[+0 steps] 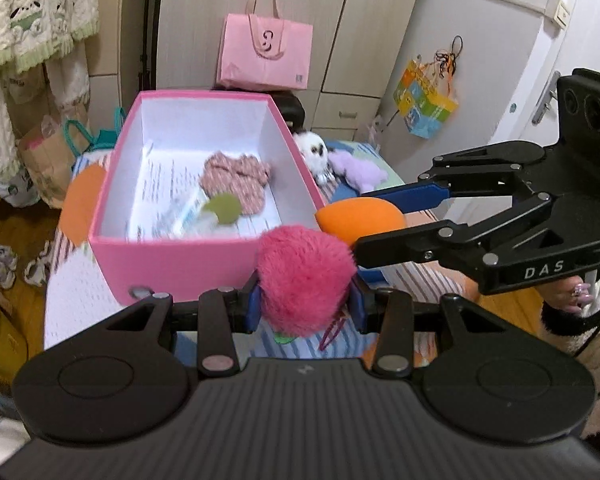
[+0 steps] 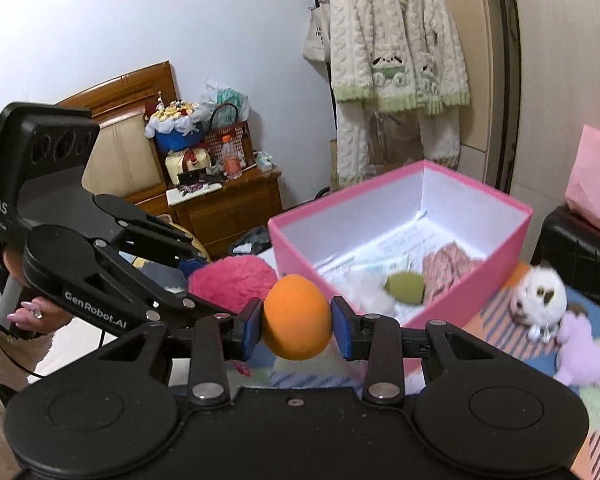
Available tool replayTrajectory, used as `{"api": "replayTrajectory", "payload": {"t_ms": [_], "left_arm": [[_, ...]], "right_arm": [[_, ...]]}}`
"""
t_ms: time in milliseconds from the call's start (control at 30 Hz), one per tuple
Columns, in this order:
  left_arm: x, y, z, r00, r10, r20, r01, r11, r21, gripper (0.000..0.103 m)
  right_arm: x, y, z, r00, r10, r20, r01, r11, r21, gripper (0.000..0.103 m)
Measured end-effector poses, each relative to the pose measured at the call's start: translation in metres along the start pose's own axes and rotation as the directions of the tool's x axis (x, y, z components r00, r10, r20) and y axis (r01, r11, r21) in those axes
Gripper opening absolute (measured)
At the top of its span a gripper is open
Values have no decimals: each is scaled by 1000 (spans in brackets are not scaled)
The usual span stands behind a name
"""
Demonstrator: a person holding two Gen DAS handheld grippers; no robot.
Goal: Organize soft objects
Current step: 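Lift and carry the pompom and orange sponge over the pink box with both grippers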
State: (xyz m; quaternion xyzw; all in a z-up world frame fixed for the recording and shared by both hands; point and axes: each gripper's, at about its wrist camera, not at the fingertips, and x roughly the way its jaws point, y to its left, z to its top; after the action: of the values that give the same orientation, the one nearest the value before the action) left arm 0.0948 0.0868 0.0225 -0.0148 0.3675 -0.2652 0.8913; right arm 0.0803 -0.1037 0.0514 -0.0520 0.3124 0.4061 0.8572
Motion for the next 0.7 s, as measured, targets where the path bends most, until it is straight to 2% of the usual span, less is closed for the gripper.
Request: {"api": "replayTrajectory", "payload": {"t_ms": [300, 433, 600, 700], "left_arm": [[43, 38, 58, 998, 50, 40, -51, 998, 23, 41], [78, 56, 89, 997, 79, 8, -80, 996, 43, 41], [119, 74, 119, 994, 106, 4, -106, 993, 54, 40], [142, 82, 131, 992, 114, -48, -112, 992, 54, 40]], "right_arm": [[44, -48, 47, 1000, -27, 16, 26, 996, 88, 43], [74, -82, 70, 999, -44, -31, 48, 989, 141, 43], [110, -115, 91, 991, -111, -78, 123, 979, 164, 43], [129, -135, 96, 982, -146, -118, 164, 973, 160, 43]]}}
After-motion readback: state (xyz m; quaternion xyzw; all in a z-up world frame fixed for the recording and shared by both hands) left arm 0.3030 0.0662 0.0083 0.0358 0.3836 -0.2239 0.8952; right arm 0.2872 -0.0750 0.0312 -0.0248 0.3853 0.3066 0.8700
